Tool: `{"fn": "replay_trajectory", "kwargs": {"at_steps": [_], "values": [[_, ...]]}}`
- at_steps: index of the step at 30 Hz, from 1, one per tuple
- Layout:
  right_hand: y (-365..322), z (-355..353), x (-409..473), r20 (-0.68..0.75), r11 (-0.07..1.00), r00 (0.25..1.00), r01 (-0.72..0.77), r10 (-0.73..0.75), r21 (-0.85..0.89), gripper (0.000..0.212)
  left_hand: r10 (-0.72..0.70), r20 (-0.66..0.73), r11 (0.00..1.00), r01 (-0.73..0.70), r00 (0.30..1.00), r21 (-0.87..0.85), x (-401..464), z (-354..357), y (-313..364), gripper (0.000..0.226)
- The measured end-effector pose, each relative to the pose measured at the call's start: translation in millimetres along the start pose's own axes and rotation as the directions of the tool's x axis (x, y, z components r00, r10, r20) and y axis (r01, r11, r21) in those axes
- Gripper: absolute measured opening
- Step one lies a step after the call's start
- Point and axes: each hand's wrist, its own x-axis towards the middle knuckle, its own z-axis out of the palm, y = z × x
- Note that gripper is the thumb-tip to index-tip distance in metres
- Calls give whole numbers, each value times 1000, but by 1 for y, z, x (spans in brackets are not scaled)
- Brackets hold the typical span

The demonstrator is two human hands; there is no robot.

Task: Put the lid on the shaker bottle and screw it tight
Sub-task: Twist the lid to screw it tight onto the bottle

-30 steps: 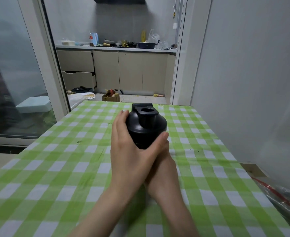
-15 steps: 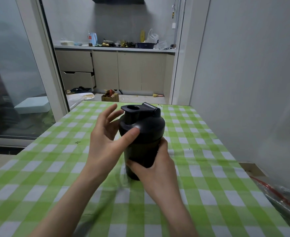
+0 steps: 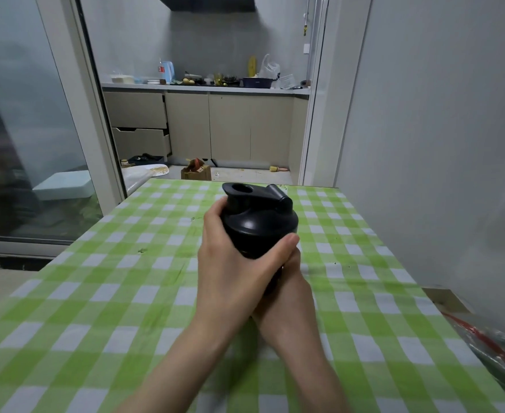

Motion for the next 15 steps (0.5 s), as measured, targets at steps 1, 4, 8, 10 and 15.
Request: {"fn": "replay_trajectory", "kwargs": {"at_steps": [1, 4, 8, 10, 15], "values": [[-1, 0, -2, 3, 999, 1000, 8, -8, -33, 54, -18, 13, 1000, 18, 1000, -8, 5, -1, -1, 84], [-1, -1, -4, 15, 999, 1000, -4, 5, -36, 72, -31, 110, 998, 37, 993, -53, 17, -10, -6, 77], [3, -1, -2, 25, 1000, 1000, 8, -8, -9, 89, -7, 321, 990, 53, 947, -134, 35, -28, -12, 57], [5, -1, -1, 28, 1000, 999, 18, -18, 3, 89, 3, 375, 988, 56, 927, -147, 38, -32, -13, 56], [7, 0, 0, 33, 1000, 999, 13, -13, -6, 84, -18, 129, 999, 23, 991, -42, 8, -24, -14, 81]]}}
